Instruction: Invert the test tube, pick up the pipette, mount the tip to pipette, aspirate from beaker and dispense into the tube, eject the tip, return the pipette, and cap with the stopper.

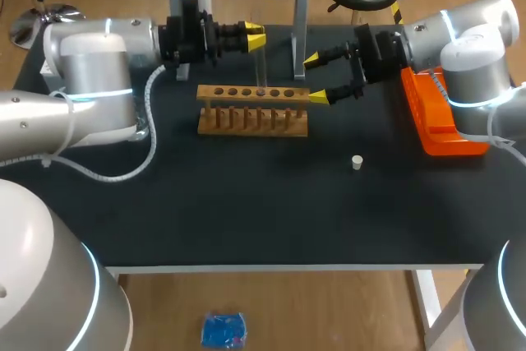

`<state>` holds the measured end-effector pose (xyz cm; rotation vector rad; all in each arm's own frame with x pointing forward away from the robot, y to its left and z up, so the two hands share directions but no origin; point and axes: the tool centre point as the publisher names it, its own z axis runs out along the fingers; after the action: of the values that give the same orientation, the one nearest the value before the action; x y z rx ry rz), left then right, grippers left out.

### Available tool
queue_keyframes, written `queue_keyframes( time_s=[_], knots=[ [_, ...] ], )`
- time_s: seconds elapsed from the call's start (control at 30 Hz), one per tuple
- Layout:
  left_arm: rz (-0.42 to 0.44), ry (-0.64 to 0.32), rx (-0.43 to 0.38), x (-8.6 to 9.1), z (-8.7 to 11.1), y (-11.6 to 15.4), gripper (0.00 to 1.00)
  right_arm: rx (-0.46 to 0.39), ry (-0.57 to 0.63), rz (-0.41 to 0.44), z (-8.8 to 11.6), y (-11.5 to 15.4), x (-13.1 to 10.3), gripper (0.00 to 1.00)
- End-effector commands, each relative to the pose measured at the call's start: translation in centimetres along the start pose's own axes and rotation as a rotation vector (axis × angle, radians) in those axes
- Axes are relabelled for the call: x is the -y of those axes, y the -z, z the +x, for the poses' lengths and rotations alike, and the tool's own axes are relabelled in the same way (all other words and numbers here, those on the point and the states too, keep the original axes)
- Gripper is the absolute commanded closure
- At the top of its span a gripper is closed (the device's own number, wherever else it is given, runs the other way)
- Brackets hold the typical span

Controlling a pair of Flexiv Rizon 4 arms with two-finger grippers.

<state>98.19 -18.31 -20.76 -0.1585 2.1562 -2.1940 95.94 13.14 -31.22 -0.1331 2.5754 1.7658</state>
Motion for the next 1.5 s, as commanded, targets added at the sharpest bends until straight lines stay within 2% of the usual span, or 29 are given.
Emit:
queue_keyframes(
  time_s=[0.03,0.73,1.5],
  knots=[
    [0.006,-0.004,-0.001,-0.3,-0.2,-0.1,1.00,-0.004,0.000,0.002,-0.1,0.1,0.0,0.00],
    [-0.018,-0.007,0.003,-1.5,-1.0,-0.2,1.00,-0.004,0.000,0.002,-0.1,0.1,0.0,0.00],
    [-0.004,-0.015,0.034,-3.4,-1.4,0.2,1.00,-0.004,0.000,0.002,-0.1,0.1,0.0,0.00]
  ],
)
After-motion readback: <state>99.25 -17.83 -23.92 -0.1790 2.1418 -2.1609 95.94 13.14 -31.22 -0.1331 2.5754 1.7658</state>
